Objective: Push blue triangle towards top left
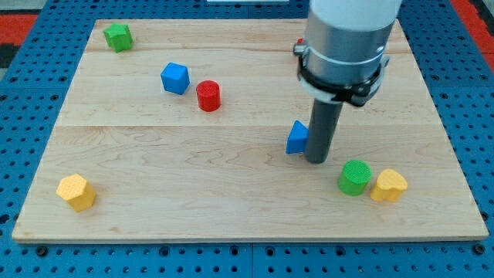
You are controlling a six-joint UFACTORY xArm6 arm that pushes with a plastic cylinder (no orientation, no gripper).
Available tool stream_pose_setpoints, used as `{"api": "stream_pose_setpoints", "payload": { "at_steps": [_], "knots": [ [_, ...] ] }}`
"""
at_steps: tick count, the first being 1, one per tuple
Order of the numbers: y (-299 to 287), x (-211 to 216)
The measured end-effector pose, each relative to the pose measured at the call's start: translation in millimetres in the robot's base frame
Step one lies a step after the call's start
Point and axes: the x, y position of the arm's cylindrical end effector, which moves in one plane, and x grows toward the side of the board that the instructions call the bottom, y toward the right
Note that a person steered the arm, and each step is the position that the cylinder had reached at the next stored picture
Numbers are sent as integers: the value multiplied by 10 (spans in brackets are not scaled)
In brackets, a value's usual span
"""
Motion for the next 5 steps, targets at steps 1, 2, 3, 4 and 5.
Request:
{"api": "stream_pose_setpoints", "payload": {
  "at_steps": [1,2,3,4,5],
  "knots": [
    [135,-289],
    [137,-244],
    [138,-84],
    [123,-82],
    [-12,-82]
  ]
}}
